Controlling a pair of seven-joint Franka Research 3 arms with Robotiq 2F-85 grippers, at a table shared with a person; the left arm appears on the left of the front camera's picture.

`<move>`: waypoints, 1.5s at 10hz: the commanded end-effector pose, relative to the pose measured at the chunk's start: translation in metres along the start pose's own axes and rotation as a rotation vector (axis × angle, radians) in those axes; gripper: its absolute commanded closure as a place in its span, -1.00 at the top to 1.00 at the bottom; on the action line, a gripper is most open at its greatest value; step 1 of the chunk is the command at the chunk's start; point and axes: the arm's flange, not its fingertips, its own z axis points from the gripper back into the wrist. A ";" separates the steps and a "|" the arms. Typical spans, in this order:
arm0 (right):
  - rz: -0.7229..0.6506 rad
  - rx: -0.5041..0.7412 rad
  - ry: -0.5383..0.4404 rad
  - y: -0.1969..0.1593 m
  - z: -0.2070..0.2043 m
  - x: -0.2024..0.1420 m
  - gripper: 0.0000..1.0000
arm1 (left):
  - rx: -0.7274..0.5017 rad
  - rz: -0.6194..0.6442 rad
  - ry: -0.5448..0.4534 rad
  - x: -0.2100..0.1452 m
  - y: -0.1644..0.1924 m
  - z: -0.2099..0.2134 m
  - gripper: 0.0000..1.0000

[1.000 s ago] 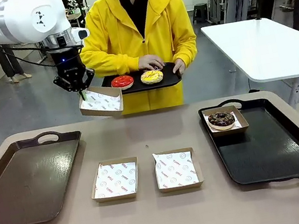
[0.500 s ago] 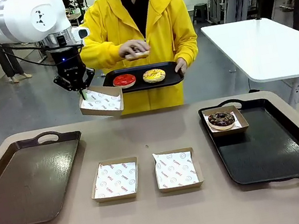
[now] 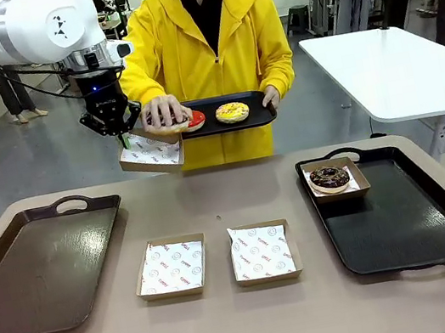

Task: Individually package the donuts and arrange them on the tray.
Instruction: Place the picked Paper togo box on the Handle tray while simultaneously picking up another Paper togo box from the table with the other hand.

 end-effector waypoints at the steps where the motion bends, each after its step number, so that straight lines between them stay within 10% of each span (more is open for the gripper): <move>1: -0.006 -0.001 0.000 0.001 0.001 0.000 1.00 | -0.008 -0.008 -0.007 -0.005 0.004 0.000 -1.00; 15: -0.006 -0.001 0.000 0.001 0.001 0.000 1.00 | -0.008 -0.008 -0.007 -0.005 0.004 0.000 -1.00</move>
